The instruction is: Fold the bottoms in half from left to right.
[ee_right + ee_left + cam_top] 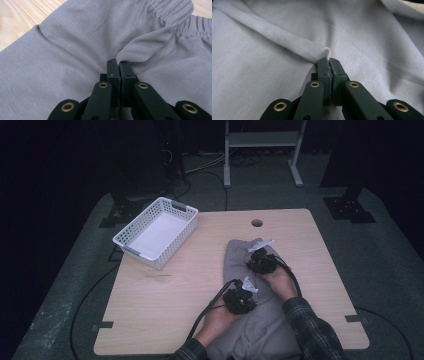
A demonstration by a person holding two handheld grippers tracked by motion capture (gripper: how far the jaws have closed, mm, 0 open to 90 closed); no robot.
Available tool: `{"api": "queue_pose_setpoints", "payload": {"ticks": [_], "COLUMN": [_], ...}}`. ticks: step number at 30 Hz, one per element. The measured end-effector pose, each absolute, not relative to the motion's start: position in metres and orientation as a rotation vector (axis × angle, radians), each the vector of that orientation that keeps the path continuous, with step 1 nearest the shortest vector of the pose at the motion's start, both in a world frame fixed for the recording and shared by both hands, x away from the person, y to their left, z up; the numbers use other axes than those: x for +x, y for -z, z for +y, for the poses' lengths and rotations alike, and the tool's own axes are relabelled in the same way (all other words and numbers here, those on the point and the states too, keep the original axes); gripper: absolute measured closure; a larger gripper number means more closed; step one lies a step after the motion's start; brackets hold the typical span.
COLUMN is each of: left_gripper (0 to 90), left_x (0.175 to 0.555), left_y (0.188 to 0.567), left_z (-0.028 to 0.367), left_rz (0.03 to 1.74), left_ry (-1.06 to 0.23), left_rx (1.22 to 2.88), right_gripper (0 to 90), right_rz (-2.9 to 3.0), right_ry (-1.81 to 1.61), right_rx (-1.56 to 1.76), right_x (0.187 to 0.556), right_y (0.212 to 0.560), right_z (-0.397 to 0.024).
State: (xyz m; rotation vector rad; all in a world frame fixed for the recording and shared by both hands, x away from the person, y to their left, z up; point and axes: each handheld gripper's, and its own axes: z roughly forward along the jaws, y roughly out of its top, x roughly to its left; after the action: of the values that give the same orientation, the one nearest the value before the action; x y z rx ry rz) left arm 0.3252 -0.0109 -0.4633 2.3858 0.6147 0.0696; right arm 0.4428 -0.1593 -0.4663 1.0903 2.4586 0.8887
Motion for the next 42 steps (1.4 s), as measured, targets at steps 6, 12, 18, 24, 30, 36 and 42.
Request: {"api": "queue_pose_setpoints", "payload": {"ticks": [6, 12, 18, 24, 30, 36, 42], "left_gripper": [88.6, 88.6, 88.5, 88.6, 88.7, 88.8, 88.8], "left_x": [0.331, 0.34, 0.35, 0.349, 0.343, 0.341, 0.341], "left_y": [0.46, 0.459, 0.458, 0.452, 0.414, 0.383, 0.366], "left_z": [0.018, 0.051, 0.081, 0.084, 0.083, 0.071, 0.044], "left_rz": [0.651, 0.716, 0.797, 0.795, 0.729, 0.667, 0.594], "left_ry": [-0.107, -0.142, -0.153, -0.123, -0.153, -0.163, -0.147], "left_rx": [2.415, 2.414, 2.392, 2.351, 2.243, 2.164, 2.134], "right_gripper": [87.9, 87.9, 88.0, 88.0, 88.1, 88.0, 88.0], "right_rz": [2.468, 2.475, 2.479, 2.493, 2.455, 2.417, 2.381], "right_ry": [-0.851, -0.846, -0.842, -0.873, -0.969, -0.993, -0.991], "right_rx": [1.065, 1.063, 1.053, 1.076, 1.045, 0.997, 0.978], "right_x": [0.448, 0.459, 0.472, 0.479, 0.477, 0.475, 0.473], "right_y": [0.465, 0.464, 0.464, 0.462, 0.441, 0.411, 0.387], "right_z": [-0.135, -0.107, -0.082, -0.075, -0.082, -0.092, -0.112]}}
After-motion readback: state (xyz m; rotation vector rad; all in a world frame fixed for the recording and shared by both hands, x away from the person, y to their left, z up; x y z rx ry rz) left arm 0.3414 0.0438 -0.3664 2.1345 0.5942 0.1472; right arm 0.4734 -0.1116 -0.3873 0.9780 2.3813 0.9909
